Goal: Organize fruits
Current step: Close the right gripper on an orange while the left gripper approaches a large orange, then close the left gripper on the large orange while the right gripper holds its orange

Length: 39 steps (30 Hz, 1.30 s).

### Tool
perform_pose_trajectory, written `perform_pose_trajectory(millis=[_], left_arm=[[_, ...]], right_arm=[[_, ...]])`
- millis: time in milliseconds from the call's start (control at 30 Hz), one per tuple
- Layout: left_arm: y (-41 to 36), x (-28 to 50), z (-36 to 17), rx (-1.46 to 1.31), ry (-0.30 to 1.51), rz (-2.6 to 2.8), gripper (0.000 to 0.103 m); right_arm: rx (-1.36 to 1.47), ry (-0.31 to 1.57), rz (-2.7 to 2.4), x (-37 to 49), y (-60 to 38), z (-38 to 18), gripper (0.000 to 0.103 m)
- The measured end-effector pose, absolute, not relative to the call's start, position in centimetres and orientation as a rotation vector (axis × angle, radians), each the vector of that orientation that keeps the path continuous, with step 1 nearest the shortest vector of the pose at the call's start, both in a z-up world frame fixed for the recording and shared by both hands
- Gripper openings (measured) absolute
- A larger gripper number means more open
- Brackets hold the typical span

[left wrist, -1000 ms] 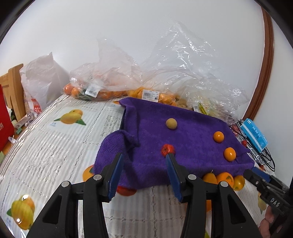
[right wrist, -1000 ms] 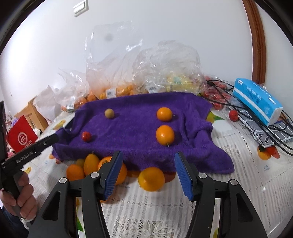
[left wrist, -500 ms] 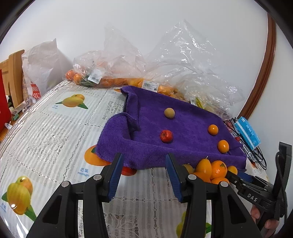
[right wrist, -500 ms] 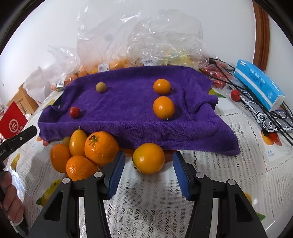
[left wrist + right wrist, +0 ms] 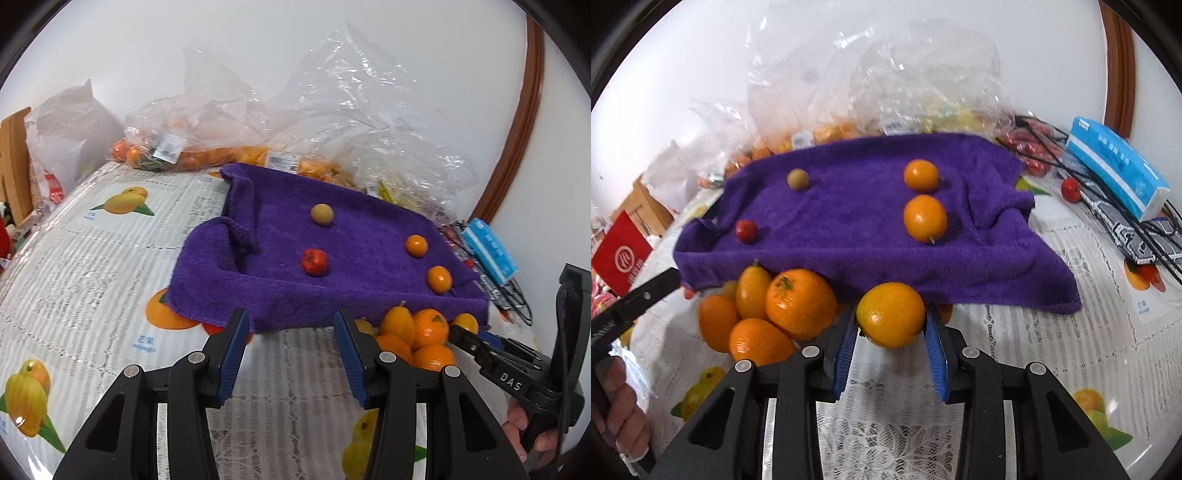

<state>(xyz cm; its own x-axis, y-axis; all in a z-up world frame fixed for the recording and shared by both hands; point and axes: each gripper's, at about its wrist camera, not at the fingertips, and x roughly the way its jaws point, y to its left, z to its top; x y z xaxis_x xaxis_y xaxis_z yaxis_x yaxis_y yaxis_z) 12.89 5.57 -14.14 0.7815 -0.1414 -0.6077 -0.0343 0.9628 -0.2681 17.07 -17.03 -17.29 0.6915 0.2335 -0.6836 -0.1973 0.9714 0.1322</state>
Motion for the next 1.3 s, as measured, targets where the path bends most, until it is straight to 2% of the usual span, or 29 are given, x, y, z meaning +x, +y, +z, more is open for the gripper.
perform_pose_trajectory(millis=[233,433,800,1033,1100,1133,1300], left_arm=[[3.8,12.5,-14.0,-0.251,0.668,-0.218,0.046],[2.2,13.7,-15.2,-0.238,0.778,-0.327,0.046],[-0.2,15.2,-16.6,-0.156,0.872,-0.301,0.046],[-0.6,15.8,-16.7,-0.145,0.862,-0.274,0.046],[-0.6,15.7,-16.6,-0.14,0.857,-0.271,0.044],[-0.6,15.7,-16.6,-0.142,0.853,-0.277,0.04],[-0.3,15.5,-16.4,-0.162,0.842,-0.29,0.039]], right_arm=[[0.058,0.725,0.263,16.5,-17.0,-16.6,0.036],[0.082,0.694,0.259,16.2,-17.4,-16.2,0.036],[0.08,0.655,0.257,15.6,-17.4,-15.6,0.036],[0.076,0.648,0.26,15.5,-17.3,-15.5,0.036],[0.081,0.645,0.26,15.5,-17.4,-15.5,0.036],[0.083,0.646,0.26,15.6,-17.4,-15.5,0.036],[0.083,0.647,0.255,15.6,-17.4,-15.5,0.036]])
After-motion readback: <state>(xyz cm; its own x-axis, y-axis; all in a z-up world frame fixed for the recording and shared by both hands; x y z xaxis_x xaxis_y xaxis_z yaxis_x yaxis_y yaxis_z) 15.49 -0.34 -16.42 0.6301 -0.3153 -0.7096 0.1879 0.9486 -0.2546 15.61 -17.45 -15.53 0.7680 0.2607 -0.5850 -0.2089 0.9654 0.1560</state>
